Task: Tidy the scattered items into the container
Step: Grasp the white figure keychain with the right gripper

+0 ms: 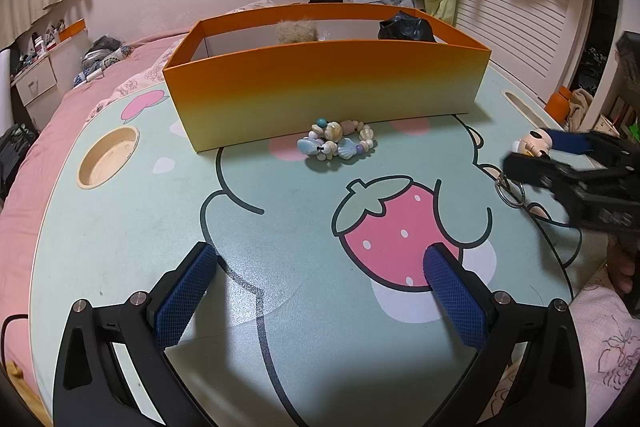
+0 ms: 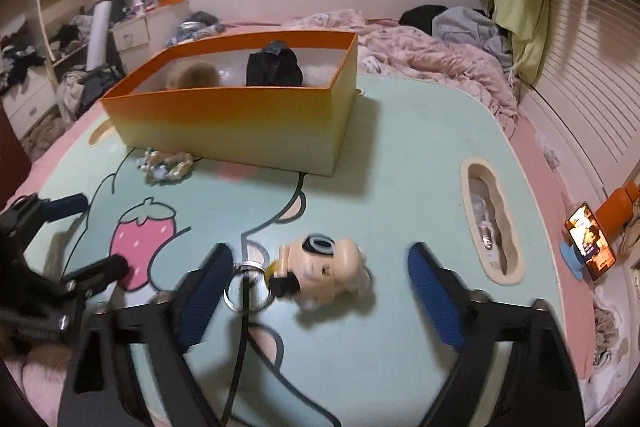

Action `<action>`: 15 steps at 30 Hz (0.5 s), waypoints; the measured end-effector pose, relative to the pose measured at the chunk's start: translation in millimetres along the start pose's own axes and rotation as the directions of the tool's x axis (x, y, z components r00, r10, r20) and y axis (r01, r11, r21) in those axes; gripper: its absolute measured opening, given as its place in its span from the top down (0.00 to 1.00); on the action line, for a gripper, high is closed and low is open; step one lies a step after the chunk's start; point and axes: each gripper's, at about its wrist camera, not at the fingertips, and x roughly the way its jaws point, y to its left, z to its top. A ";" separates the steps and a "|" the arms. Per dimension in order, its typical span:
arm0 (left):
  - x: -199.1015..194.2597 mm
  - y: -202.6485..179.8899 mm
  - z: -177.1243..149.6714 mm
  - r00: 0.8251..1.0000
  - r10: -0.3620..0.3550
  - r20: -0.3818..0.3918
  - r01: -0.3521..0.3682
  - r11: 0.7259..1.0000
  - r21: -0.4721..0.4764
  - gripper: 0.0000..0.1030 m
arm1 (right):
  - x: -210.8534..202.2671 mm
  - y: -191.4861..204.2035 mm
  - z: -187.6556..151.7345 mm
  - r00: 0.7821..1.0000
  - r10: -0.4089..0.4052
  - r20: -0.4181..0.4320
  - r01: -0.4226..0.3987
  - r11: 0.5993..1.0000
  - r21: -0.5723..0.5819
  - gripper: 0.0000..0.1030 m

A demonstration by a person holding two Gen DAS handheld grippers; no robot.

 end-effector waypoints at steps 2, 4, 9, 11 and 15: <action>-0.4 0.2 -0.2 1.000 0.001 0.002 -0.001 1.000 0.001 0.00 | -1.9 2.5 -2.5 1.000 0.018 0.006 -0.018 1.000 -0.007 0.58; -1.4 -0.8 1.0 1.000 0.003 0.005 -0.003 1.000 0.009 0.00 | -6.7 5.2 -7.9 0.999 0.041 0.020 -0.040 0.999 -0.012 0.58; -3.0 -3.5 4.1 1.000 0.009 0.007 -0.009 1.000 0.016 0.00 | -20.3 8.4 -15.5 0.994 0.079 0.076 -0.079 0.997 -0.014 0.58; -3.1 -3.1 5.3 1.000 0.009 0.004 -0.009 1.000 0.014 0.00 | -25.0 9.1 -16.1 0.991 0.092 0.098 -0.091 0.996 -0.016 0.58; -5.1 -1.5 9.9 1.000 0.002 0.006 -0.002 1.000 0.005 0.00 | -32.0 11.7 -17.6 0.986 0.107 0.128 -0.106 0.994 -0.015 0.58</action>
